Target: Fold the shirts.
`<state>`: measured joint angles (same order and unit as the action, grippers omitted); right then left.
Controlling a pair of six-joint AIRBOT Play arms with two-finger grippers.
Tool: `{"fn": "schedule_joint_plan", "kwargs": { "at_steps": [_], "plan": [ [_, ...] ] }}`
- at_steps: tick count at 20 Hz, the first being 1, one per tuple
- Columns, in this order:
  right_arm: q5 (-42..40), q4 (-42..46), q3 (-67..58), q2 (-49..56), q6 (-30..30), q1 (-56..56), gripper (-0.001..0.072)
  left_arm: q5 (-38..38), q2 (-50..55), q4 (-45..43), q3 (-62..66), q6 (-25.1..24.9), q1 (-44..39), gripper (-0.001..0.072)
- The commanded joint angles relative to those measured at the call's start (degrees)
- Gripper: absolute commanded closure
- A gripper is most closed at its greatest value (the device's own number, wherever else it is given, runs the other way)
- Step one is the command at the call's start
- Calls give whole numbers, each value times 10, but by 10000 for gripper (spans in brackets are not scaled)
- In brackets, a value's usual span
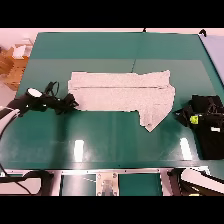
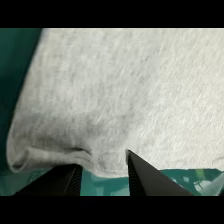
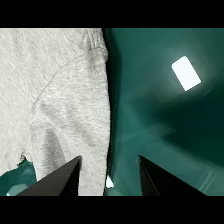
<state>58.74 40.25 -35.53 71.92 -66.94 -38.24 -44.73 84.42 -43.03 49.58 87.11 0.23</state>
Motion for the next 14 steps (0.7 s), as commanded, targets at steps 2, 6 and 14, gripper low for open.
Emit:
{"fn": "schedule_joint_plan", "kwargs": {
  "at_steps": [2, 6, 14],
  "plan": [
    [-2, -9, 11, -1, -4, 3, 279, 27, 1, -2, -2, 25, -18, 687],
    [-19, -23, 40, 11, -3, 26, 279, 22, 1, -5, -2, 24, -18, 688],
    [-67, -105, 19, 100, 32, 111, 633, 8, 1, -11, -2, 24, -18, 689]
  ]
}}
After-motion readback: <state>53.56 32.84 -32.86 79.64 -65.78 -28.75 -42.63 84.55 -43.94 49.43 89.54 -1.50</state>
